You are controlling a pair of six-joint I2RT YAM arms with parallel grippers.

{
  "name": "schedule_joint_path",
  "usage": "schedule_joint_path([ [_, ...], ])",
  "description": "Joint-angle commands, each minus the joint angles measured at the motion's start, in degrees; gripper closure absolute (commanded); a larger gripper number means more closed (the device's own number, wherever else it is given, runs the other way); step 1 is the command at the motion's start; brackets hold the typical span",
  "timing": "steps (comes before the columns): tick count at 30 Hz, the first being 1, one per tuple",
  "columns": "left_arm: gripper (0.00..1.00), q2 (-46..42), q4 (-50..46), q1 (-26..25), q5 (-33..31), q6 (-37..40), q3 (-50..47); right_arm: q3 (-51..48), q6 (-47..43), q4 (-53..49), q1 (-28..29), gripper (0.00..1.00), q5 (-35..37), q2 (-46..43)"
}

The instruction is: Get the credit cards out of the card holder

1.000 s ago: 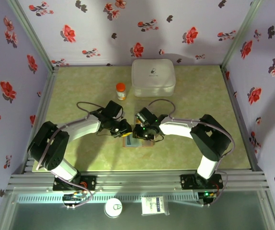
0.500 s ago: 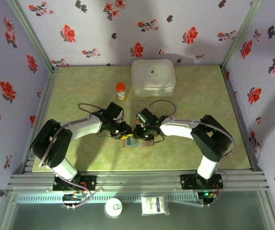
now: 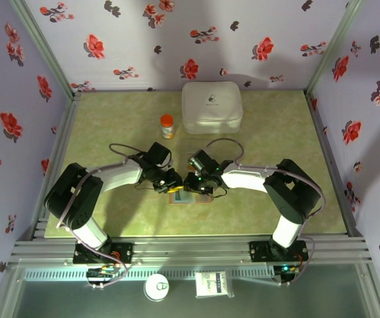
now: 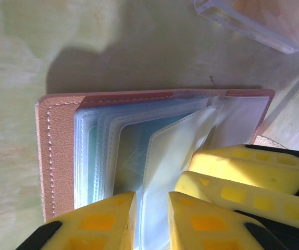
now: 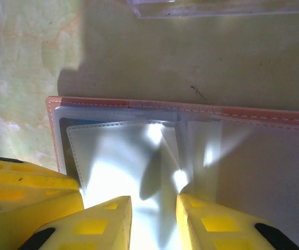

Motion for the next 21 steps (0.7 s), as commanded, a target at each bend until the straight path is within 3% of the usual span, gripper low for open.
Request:
schedule_joint_path([
  [1,0.79,1.0,1.0,-0.5,0.8,-1.0,-0.8,-1.0,1.3,-0.2,-0.1,0.71,-0.3,-1.6],
  [11,0.86,0.6,1.6,-0.5,0.7,-1.3,-0.7,-1.6,1.5,0.4,-0.4,0.71,-0.7,-2.4],
  [21,0.86,-0.9,0.6,-0.6,0.8,-1.4,0.3,-2.8,1.6,1.6,-0.9,0.71,-0.5,-5.4],
])
